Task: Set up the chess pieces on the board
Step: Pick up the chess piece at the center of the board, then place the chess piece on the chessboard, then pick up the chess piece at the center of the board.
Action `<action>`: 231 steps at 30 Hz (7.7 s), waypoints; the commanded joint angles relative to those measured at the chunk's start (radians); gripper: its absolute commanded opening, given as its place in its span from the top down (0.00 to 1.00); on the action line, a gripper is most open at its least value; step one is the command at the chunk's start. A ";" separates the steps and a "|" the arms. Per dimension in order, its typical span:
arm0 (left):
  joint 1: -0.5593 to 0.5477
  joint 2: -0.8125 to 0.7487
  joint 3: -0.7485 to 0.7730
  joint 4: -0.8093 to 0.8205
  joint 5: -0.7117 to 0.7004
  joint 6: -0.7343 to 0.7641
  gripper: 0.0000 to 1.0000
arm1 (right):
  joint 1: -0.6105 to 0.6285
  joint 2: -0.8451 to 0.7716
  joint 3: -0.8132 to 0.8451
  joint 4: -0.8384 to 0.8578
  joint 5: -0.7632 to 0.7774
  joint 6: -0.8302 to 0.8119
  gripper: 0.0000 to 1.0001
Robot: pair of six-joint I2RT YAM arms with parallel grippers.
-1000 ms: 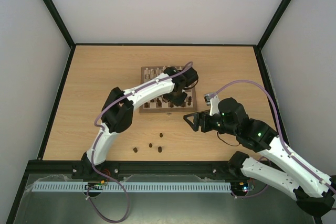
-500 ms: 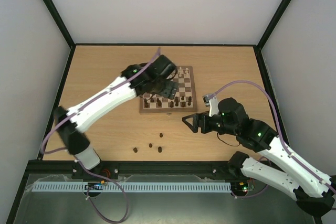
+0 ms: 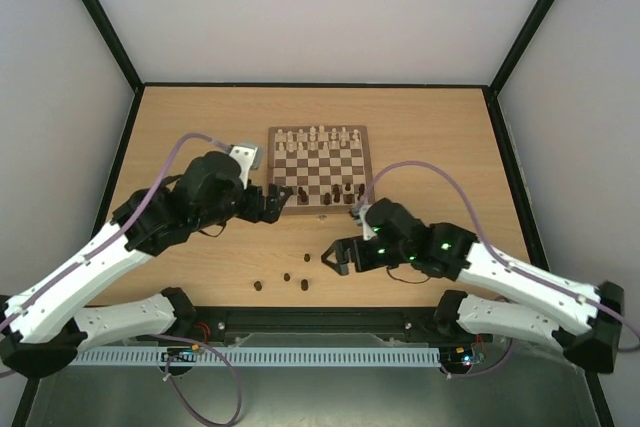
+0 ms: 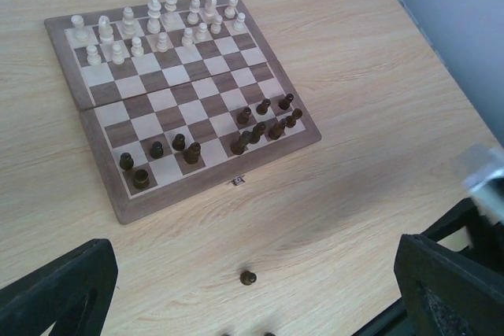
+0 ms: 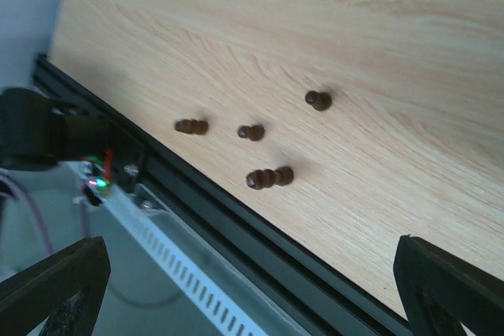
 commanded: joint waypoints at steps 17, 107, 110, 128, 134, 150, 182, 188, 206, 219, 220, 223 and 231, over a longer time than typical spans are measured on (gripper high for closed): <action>-0.003 -0.245 -0.151 0.087 0.020 -0.052 0.01 | 0.374 0.696 0.341 -0.180 0.375 0.012 0.45; -0.001 -0.318 -0.248 0.152 -0.098 -0.038 0.00 | -0.170 1.200 0.933 -0.367 0.330 -0.465 0.94; -0.001 -0.316 -0.248 0.153 -0.099 -0.037 0.01 | -0.174 1.203 0.930 -0.358 0.325 -0.468 0.94; -0.001 -0.299 -0.254 0.163 -0.094 -0.038 0.01 | -0.189 1.198 0.909 -0.334 0.303 -0.475 0.82; 0.000 -0.297 -0.252 0.165 -0.091 -0.040 0.01 | -0.188 1.195 0.901 -0.331 0.299 -0.476 0.80; -0.001 -0.292 -0.255 0.171 -0.080 -0.047 0.01 | -0.190 1.155 0.899 -0.330 0.304 -0.478 0.74; -0.001 -0.277 -0.257 0.186 -0.063 -0.055 0.01 | -0.215 1.139 0.865 -0.300 0.218 -0.490 0.87; -0.001 -0.272 -0.262 0.189 -0.061 -0.054 0.01 | -0.216 1.140 0.853 -0.300 0.229 -0.486 0.86; -0.001 -0.277 -0.264 0.191 -0.065 -0.052 0.00 | -0.215 1.080 0.903 -0.308 0.205 -0.487 0.63; -0.001 -0.283 -0.217 0.143 -0.114 -0.045 0.01 | -0.208 0.662 0.731 -0.199 0.014 -0.460 0.01; 0.001 -0.284 -0.213 0.137 -0.118 -0.048 0.01 | -0.207 0.613 0.673 -0.184 0.006 -0.452 0.02; 0.001 -0.289 -0.211 0.127 -0.137 -0.052 0.01 | -0.189 0.486 0.521 -0.146 -0.037 -0.415 0.02; 0.004 -0.265 -0.219 0.150 -0.142 -0.052 0.00 | -0.018 0.379 0.271 -0.088 0.069 -0.280 0.10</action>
